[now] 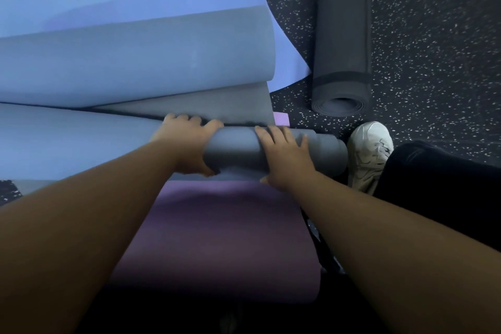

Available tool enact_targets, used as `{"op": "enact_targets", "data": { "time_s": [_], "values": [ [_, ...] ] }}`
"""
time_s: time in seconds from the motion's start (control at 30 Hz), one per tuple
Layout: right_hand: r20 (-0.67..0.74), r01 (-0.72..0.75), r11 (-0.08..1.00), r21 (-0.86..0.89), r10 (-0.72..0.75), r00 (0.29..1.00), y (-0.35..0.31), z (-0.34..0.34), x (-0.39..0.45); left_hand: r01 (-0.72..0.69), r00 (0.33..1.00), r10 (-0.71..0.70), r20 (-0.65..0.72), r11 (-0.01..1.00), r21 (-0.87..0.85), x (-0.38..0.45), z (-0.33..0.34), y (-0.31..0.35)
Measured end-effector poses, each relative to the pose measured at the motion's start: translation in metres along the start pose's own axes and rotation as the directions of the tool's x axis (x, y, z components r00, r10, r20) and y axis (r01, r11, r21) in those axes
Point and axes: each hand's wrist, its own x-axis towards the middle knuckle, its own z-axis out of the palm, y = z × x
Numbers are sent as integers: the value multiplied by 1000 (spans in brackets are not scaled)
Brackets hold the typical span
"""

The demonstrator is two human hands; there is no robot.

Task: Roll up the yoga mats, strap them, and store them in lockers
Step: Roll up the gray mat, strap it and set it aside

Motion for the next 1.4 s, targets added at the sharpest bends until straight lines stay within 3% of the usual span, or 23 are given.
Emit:
{"op": "enact_targets", "data": {
  "time_s": [0.13, 0.33, 0.53, 0.7, 0.77, 0.9, 1.07, 1.27, 1.4],
  "values": [
    [-113, 48, 994, -96, -59, 992, -7, 9, -18, -25, 997, 25, -69, 1000, 12, -21, 7, 6],
    [-5, 111, 991, -77, -112, 994, -10, 25, -57, -70, 997, 70, -23, 998, 5, -55, 25, 29],
    [67, 131, 988, -78, -125, 990, -16, 29, -70, 42, 996, -37, 81, 997, -61, -69, 47, 41],
    [-319, 152, 988, -28, -153, 935, -20, 48, -82, 61, 994, -51, 97, 992, -107, -66, 44, 35],
    [-386, 175, 984, -29, -172, 906, -23, 52, -83, 124, 987, -101, 127, 975, -185, -62, 44, 33],
    [-394, 210, 977, -32, -205, 896, -22, 58, -84, 451, 892, -390, 230, 807, -382, -53, 48, 14],
    [-386, 246, 969, 12, -222, 895, -23, 60, -80, 542, 839, -480, 254, 769, -338, -50, 47, -13],
    [-397, 241, 970, 44, -204, 895, -20, 54, -70, 582, 811, -569, 139, 757, -296, -36, 42, -29],
    [-452, 223, 964, 145, -136, 882, -19, 53, -68, 506, 818, -575, 11, 711, -489, -27, 30, -42]
  ]
}}
